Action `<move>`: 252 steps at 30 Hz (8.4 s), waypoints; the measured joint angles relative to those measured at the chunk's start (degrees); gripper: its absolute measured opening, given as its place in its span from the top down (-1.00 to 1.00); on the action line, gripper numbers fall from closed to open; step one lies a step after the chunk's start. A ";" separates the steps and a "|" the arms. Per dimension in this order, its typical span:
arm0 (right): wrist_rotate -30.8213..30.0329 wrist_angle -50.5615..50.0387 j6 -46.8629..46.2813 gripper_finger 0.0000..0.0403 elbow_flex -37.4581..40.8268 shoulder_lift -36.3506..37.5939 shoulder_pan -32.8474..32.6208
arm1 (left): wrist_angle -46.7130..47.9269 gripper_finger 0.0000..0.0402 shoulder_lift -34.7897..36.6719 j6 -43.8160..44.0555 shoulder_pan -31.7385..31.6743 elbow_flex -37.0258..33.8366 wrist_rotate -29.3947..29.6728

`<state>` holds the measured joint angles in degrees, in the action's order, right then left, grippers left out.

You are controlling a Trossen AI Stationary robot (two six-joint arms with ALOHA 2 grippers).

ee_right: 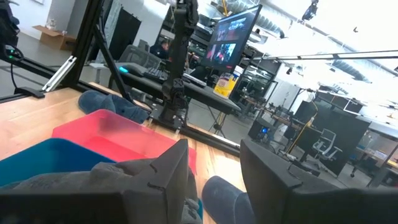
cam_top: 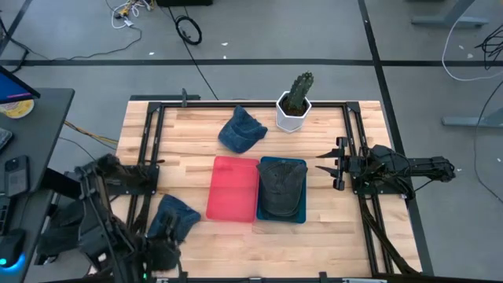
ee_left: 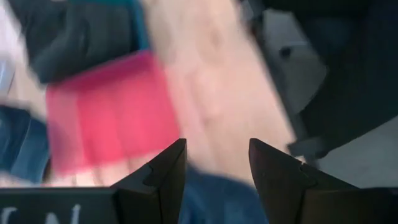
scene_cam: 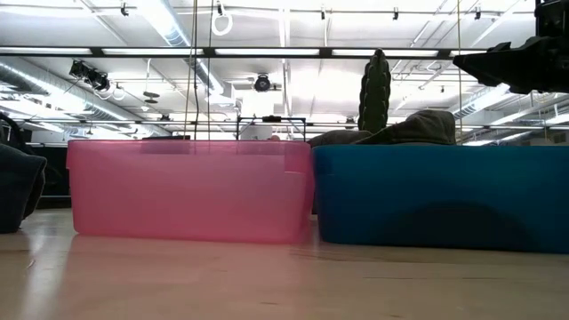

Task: Pick & Place hat
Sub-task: Put the bottom blue cap into the pink bin, then put the blue cap into the pink bin

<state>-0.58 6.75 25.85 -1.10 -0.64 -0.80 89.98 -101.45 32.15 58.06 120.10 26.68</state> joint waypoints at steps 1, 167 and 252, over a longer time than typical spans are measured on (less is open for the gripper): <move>0.00 -0.01 0.00 0.26 0.00 0.00 0.01 | -0.18 0.12 1.90 1.44 -0.02 -3.18 0.14; 0.00 0.01 0.00 0.26 -0.04 -0.02 0.01 | -46.12 0.09 6.64 -21.49 -47.90 -51.08 -27.29; 0.02 -0.38 0.00 0.26 -0.04 0.00 0.02 | -44.53 0.98 -14.34 -74.43 -89.79 -28.68 -25.90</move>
<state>-0.56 6.37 25.85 -1.15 -0.64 -0.78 45.44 -115.79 -42.28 -31.73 91.42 0.78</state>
